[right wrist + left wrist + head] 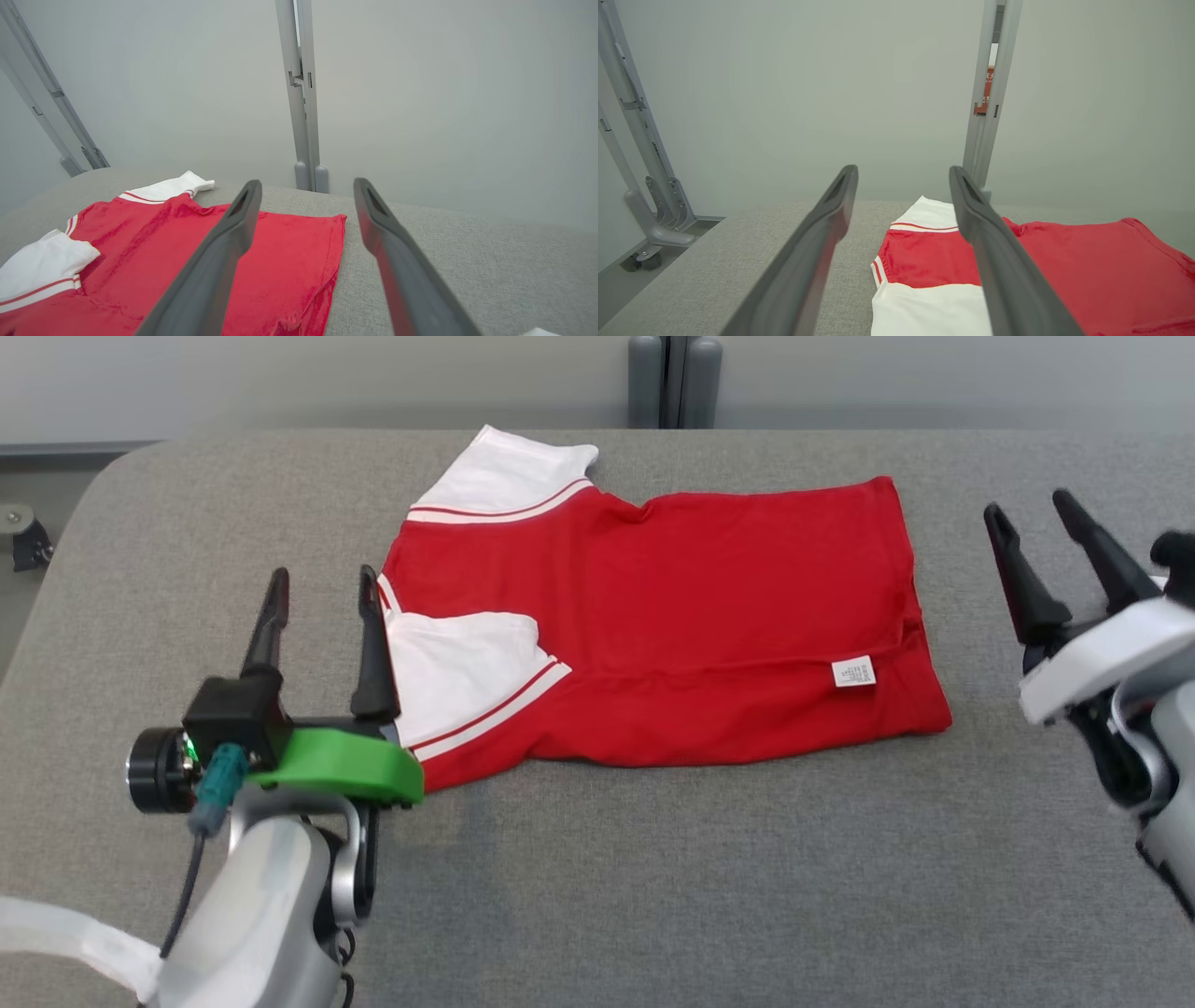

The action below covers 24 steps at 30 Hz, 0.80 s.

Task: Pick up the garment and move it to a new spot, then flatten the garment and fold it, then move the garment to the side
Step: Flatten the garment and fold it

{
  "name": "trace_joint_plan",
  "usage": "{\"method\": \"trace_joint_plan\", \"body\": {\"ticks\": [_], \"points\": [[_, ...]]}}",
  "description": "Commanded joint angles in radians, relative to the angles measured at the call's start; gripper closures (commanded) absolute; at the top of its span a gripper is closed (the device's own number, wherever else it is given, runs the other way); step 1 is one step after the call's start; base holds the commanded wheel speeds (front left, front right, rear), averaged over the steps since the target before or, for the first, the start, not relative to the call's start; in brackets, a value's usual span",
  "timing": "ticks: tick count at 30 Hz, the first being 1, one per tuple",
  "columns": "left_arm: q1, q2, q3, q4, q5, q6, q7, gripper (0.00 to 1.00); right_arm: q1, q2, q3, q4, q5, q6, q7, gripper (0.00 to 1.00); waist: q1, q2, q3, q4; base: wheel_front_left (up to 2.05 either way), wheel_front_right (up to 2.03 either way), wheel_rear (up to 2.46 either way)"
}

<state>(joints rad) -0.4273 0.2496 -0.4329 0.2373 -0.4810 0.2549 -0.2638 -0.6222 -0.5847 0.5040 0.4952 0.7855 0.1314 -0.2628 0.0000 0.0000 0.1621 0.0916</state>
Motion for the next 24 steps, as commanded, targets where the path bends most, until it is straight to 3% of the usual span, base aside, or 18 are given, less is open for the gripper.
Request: {"method": "trace_joint_plan", "body": {"ticks": [1, 5, 9, 15, 21, 24], "points": [[0.048, -0.013, 0.013, -0.027, 0.04, -0.012, 0.0, 0.0, 0.073, 0.035, -0.069, -0.034, -0.057, -0.002, -0.002, 0.0, 0.0, 0.0, -0.027, 0.0, 0.0, 0.0, 0.0], [0.169, -0.082, 0.091, -0.1, 0.134, -0.036, 0.0, 0.0, 0.272, 0.173, -0.303, -0.196, -0.244, -0.002, -0.002, 0.0, 0.0, 0.0, -0.044, -0.002, 0.0, 0.0, 0.0], [0.251, -0.138, 0.161, -0.108, 0.198, -0.06, 0.0, 0.0, 0.411, 0.298, -0.442, -0.324, -0.358, -0.002, -0.002, 0.0, 0.0, 0.0, -0.054, -0.004, 0.0, 0.0, 0.0], [0.307, -0.165, 0.215, -0.017, 0.273, -0.102, 0.0, 0.0, 0.508, 0.39, -0.466, -0.407, -0.435, -0.002, -0.002, 0.0, 0.0, 0.0, -0.061, -0.032, 0.0, 0.0, 0.0], [0.276, -0.173, 0.254, 0.164, 0.298, -0.114, 0.0, 0.0, 0.52, 0.399, -0.442, -0.417, -0.444, -0.002, -0.002, 0.0, 0.0, 0.0, -0.05, -0.07, 0.0, 0.0, 0.0], [0.235, -0.173, 0.279, 0.27, 0.293, -0.094, 0.0, 0.0, 0.514, 0.39, -0.432, -0.417, -0.439, -0.002, -0.002, 0.0, 0.0, 0.0, -0.039, -0.089, 0.0, 0.0, 0.0]]}}
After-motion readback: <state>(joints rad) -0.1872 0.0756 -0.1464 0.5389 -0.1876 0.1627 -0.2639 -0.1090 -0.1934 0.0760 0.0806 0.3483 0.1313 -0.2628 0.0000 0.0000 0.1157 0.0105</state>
